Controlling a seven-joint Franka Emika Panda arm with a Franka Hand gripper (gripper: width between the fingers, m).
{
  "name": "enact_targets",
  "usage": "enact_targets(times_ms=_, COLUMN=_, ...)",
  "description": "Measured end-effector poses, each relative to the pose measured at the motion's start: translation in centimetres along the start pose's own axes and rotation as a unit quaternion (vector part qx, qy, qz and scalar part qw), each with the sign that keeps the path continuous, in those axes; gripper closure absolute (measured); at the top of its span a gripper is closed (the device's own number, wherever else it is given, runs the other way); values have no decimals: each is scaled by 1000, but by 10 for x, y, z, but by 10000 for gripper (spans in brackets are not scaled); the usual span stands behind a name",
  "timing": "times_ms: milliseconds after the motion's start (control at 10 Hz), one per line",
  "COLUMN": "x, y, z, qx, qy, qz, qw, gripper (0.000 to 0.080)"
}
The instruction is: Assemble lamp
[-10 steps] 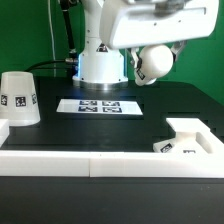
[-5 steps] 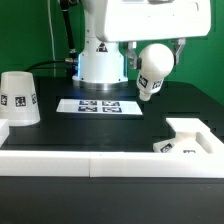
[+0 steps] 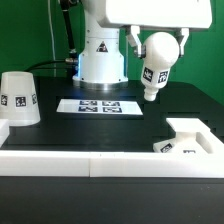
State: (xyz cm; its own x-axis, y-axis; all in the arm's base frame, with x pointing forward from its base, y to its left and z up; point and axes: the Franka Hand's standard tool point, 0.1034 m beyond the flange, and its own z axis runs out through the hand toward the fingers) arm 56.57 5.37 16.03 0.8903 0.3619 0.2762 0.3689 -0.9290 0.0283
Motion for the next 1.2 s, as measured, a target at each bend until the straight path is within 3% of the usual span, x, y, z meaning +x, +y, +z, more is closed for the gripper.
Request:
enact_targets(times_ms=200, x=2, y=0, z=3, qx=-3, qy=7, qz=-10, qw=1000, gripper=220)
enact_targets(times_ms=600, x=40, y=-13, z=16, qx=3, qy=27, qz=-27, qw=999, gripper=220)
enact_targets(times_ms=900, x=37, y=-11, z=18, qx=1, qy=29, qz=-26, qw=999, gripper=220)
enact_targets(times_ms=1200, x=44, y=-14, z=19, qx=-14, qy=72, qz=-27, qw=997, gripper=220)
